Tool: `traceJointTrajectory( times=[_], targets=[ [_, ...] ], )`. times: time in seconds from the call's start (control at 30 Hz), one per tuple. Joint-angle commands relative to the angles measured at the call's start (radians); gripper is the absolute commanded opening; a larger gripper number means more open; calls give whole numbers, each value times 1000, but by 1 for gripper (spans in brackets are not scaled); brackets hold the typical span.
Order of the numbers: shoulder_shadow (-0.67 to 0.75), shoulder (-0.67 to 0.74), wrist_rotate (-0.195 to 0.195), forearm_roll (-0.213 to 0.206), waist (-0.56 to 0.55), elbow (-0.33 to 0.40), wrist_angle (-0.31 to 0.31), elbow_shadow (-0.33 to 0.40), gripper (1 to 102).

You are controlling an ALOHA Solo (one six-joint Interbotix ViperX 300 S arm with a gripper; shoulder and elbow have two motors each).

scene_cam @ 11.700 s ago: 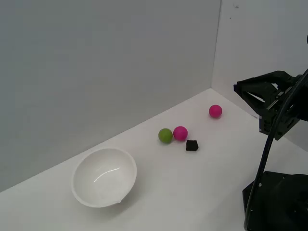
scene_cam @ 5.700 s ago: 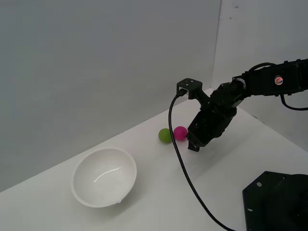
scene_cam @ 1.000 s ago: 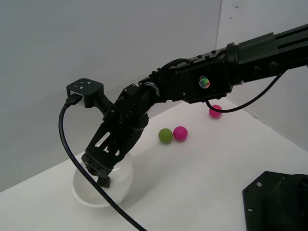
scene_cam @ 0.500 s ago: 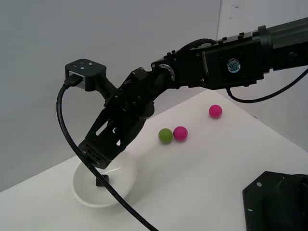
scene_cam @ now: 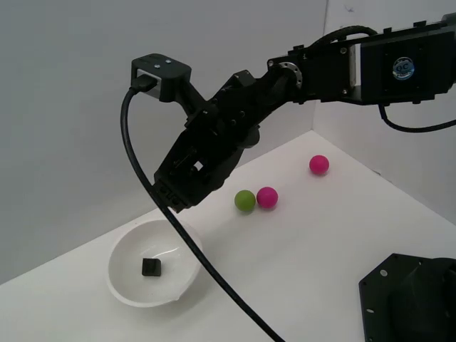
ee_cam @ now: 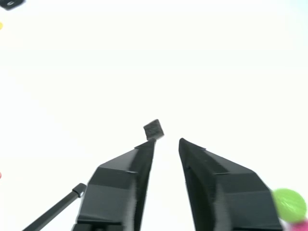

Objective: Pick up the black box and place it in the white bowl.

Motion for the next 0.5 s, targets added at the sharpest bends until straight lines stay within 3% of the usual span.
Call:
traceJointTrajectory(
  times=[0.0, 0.07, 0.47],
  targets=[
    [61, 54, 14, -2, 34, 17, 9, 14, 18],
    [78, 72, 18, 6, 72, 38, 9, 35, 2],
    [183, 173, 63, 44, 207, 149, -8, 147, 3]
  ],
)
